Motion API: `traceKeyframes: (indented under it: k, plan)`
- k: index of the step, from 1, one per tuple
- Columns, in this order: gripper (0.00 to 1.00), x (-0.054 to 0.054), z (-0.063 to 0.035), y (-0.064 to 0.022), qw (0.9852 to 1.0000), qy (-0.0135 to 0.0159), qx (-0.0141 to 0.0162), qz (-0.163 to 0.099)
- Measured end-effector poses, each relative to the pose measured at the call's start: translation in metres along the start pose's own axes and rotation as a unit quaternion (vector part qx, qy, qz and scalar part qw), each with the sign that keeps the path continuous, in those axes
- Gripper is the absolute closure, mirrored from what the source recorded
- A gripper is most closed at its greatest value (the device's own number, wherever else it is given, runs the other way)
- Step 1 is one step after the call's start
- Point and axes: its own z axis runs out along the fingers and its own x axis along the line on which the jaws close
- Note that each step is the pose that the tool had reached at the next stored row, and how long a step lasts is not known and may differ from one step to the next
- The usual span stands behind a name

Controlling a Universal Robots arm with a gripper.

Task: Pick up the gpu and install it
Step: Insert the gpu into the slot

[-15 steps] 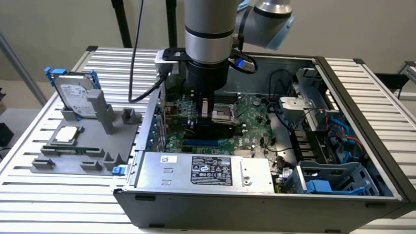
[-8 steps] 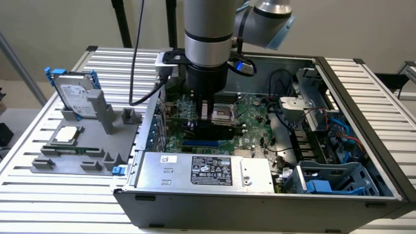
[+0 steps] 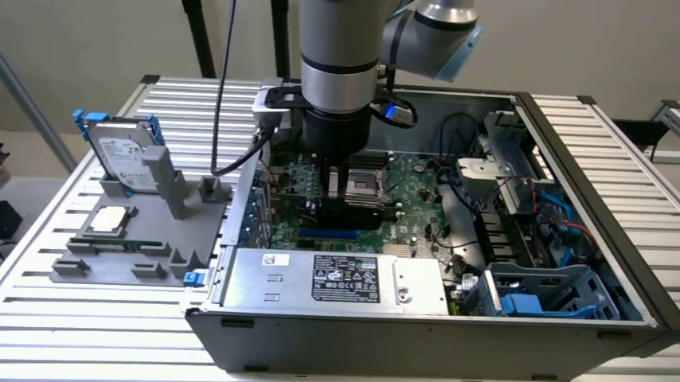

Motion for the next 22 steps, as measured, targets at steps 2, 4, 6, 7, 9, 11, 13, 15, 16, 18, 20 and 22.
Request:
traceKeyframes:
  k: [2, 4, 6, 7, 9, 11, 13, 15, 16, 18, 20, 22]
  plan:
    - [0.73, 0.0000, 0.0001, 0.0000, 1.0000, -0.0001, 0.0001, 0.000]
    - [0.73, 0.0000, 0.0008, 0.0005, 1.0000, -0.0003, 0.0001, 0.000]
    - [0.73, 0.0000, 0.0014, 0.0010, 1.0000, -0.0002, -0.0002, 0.000]
    - [0.73, 0.0000, 0.0020, 0.0011, 1.0000, -0.0001, -0.0009, 0.000]
    - [0.73, -0.0001, 0.0034, 0.0012, 1.0000, 0.0000, -0.0033, 0.000]
    - [0.73, -0.0001, 0.0046, 0.0012, 1.0000, 0.0001, -0.0056, 0.000]
    - [0.73, -0.0001, 0.0056, 0.0012, 1.0000, 0.0001, -0.0068, 0.000]
    - [0.73, -0.0001, 0.0060, 0.0012, 1.0000, -0.0003, -0.0069, 0.000]
    - [0.73, -0.0001, 0.0062, 0.0012, 1.0000, -0.0008, -0.0069, 0.000]
    - [0.73, -0.0004, 0.0068, 0.0012, 1.0000, -0.0022, -0.0069, 0.000]
    - [0.73, -0.0007, 0.0075, 0.0012, 1.0000, -0.0038, -0.0069, 0.000]
    - [0.73, -0.0007, 0.0084, 0.0012, 1.0000, -0.0040, -0.0069, 0.000]
